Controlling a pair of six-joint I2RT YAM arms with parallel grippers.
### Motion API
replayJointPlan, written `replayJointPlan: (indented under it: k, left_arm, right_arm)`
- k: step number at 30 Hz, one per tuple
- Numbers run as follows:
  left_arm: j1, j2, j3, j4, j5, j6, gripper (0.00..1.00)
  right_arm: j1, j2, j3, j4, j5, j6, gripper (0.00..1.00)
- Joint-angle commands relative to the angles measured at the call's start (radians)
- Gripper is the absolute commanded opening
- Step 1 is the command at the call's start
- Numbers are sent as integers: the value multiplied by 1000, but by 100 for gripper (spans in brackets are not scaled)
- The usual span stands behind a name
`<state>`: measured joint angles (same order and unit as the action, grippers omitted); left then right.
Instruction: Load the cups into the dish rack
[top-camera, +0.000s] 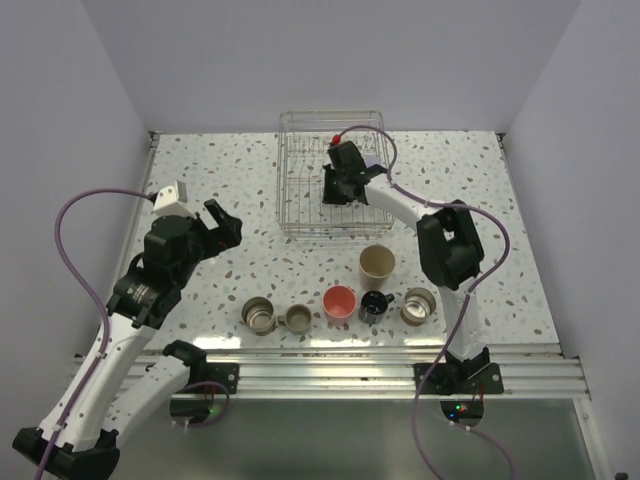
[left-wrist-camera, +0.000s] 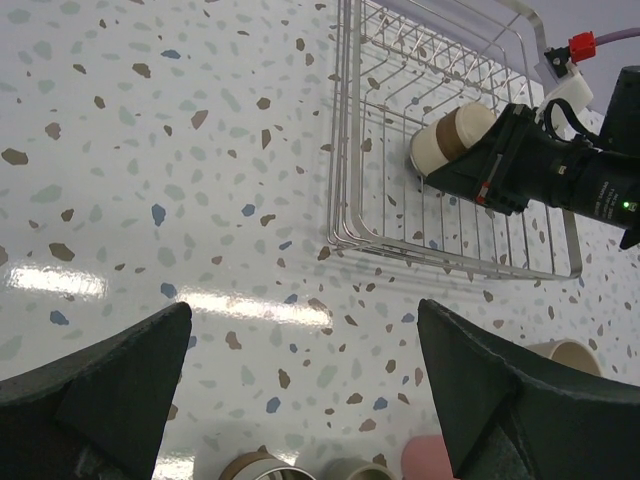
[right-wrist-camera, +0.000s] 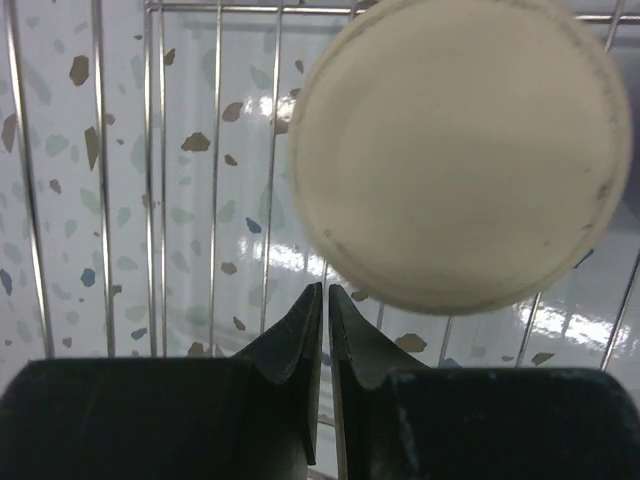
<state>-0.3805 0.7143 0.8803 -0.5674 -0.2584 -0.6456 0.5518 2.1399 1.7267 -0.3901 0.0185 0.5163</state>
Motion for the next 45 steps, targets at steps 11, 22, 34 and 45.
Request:
replayJointPlan:
  k: [11, 22, 34, 45]
  left_arm:
    - [5, 48, 17, 17, 19, 4, 98]
    - [3, 198, 117, -150, 182, 158, 93]
    - [-82, 235, 163, -348, 466, 167, 86]
    - [-288, 347, 59, -396, 375, 49, 83]
  right_arm:
    - [-105, 35, 123, 5, -15, 7, 9]
    - [-89, -149, -55, 76, -92, 42, 26]
    - [-67, -323, -90, 57, -112, 61, 51]
    - [-66, -583, -239, -35, -43, 4, 66]
